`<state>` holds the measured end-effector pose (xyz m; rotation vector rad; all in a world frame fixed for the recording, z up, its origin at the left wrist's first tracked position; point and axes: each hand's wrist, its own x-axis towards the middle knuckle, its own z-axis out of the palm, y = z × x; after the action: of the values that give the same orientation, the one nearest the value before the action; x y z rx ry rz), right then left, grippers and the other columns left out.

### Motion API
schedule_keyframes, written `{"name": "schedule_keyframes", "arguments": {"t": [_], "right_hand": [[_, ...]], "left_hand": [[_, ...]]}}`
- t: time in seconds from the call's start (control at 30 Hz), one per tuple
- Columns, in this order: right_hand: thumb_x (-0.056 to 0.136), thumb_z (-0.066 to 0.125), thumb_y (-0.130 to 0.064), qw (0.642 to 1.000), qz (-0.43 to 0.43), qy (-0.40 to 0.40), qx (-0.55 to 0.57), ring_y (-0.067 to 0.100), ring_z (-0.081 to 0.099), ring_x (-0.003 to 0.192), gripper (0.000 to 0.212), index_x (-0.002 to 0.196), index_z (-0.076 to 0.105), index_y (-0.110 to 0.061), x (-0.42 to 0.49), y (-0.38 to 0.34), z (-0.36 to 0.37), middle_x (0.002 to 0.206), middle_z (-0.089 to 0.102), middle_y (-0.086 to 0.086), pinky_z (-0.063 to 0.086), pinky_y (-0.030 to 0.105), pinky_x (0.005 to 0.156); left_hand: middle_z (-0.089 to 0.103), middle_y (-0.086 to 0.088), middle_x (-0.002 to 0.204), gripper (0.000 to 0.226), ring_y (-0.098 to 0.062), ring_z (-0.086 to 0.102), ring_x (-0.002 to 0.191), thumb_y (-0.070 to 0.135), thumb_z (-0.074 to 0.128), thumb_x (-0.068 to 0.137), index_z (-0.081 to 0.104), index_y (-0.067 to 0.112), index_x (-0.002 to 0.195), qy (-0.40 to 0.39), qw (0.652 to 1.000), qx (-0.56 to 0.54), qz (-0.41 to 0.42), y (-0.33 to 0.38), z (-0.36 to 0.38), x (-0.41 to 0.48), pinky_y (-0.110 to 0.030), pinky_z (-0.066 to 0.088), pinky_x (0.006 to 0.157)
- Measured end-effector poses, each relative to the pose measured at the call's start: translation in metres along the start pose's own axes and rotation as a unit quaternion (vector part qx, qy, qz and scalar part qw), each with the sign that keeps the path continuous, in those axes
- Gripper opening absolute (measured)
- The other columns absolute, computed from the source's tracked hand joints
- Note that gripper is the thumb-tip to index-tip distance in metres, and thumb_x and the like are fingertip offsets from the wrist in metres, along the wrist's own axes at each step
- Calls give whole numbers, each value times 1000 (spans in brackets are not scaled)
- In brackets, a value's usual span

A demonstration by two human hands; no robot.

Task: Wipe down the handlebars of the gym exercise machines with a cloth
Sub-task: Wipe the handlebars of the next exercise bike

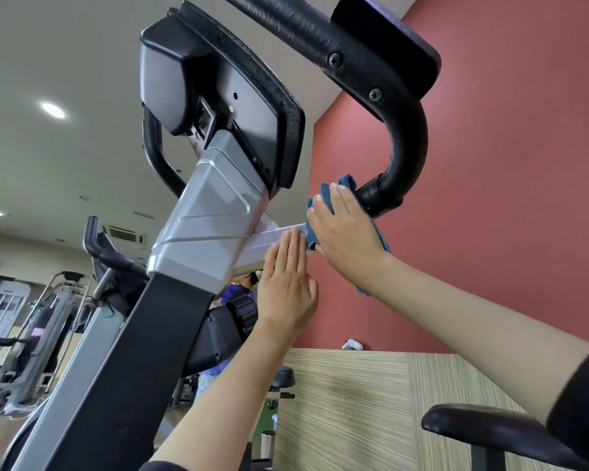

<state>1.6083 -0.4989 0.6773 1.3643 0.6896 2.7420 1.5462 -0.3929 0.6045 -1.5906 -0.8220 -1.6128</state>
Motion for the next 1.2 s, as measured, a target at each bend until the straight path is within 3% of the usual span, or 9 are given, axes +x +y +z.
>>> {"name": "schedule_keyframes", "arguments": {"t": [0.27, 0.33, 0.4, 0.5, 0.6, 0.73, 0.93, 1.1, 1.2], "right_hand": [[86, 27, -8, 990, 114, 83, -19, 33, 47, 130, 50, 129, 54, -6, -28, 53, -29, 129, 57, 5, 22, 42, 113], [89, 39, -15, 989, 119, 81, -30, 34, 45, 132, 45, 131, 53, -4, -28, 51, -27, 132, 56, 6, 22, 42, 114], [86, 52, -36, 992, 119, 44, -22, 36, 44, 132, 57, 132, 52, -3, -22, 41, -23, 132, 55, 7, 22, 43, 114], [80, 53, -53, 995, 100, 4, -1, 37, 51, 125, 65, 124, 61, -6, -5, 24, -13, 124, 60, 6, 27, 45, 110], [82, 56, -41, 998, 59, -8, -5, 35, 58, 115, 45, 115, 69, -14, 8, -4, -2, 116, 65, 4, 27, 48, 105], [93, 43, -25, 997, -47, -63, -22, 37, 50, 122, 36, 124, 60, -17, 11, -28, 3, 121, 58, 6, 31, 47, 110], [84, 58, -26, 996, -86, 2, 26, 32, 57, 119, 35, 117, 67, -17, -2, 2, 3, 108, 65, -1, 41, 39, 106], [85, 37, -8, 997, -14, 77, 23, 37, 54, 121, 44, 123, 60, -4, -17, 36, -9, 113, 63, 7, 27, 44, 110], [94, 10, 1, 994, 45, 96, 20, 32, 52, 126, 57, 126, 57, -5, -29, 59, -17, 120, 61, 5, 27, 41, 112]], "left_hand": [[35, -16, 151, 70, -26, 32, 141, 25, 26, 78, 37, -2, 142, -5, 1000, 7, 2, 1, -2, 0, -39, 11, 115], [35, -16, 150, 71, -26, 32, 141, 24, 26, 78, 38, -2, 142, -3, 1000, 3, 0, 1, -1, -1, -38, 10, 115], [36, -15, 150, 71, -25, 33, 140, 24, 27, 77, 39, -2, 142, -4, 1000, -3, 2, 0, 1, -1, -38, 13, 115], [37, -15, 149, 70, -25, 35, 140, 24, 29, 76, 41, -2, 141, 0, 1000, -4, 3, -1, 4, -1, -38, 13, 115], [38, -15, 149, 70, -24, 35, 140, 23, 30, 77, 40, -2, 141, 6, 1000, -3, 0, -1, 3, -1, -37, 9, 115], [36, -13, 150, 69, -24, 34, 140, 23, 31, 77, 39, -1, 142, 5, 1000, -9, 6, -4, 1, 0, -35, 7, 115], [38, -14, 149, 71, -23, 36, 139, 24, 30, 75, 40, -1, 141, -9, 1000, -16, -2, -3, -4, -1, -34, 5, 116], [38, -14, 149, 71, -24, 36, 139, 24, 31, 75, 41, 0, 141, -25, 999, -22, -1, -3, -7, -1, -34, 5, 116], [41, -13, 147, 71, -23, 39, 137, 24, 30, 74, 44, 0, 139, -35, 999, -24, -9, -1, -10, 0, -33, 3, 116]]}}
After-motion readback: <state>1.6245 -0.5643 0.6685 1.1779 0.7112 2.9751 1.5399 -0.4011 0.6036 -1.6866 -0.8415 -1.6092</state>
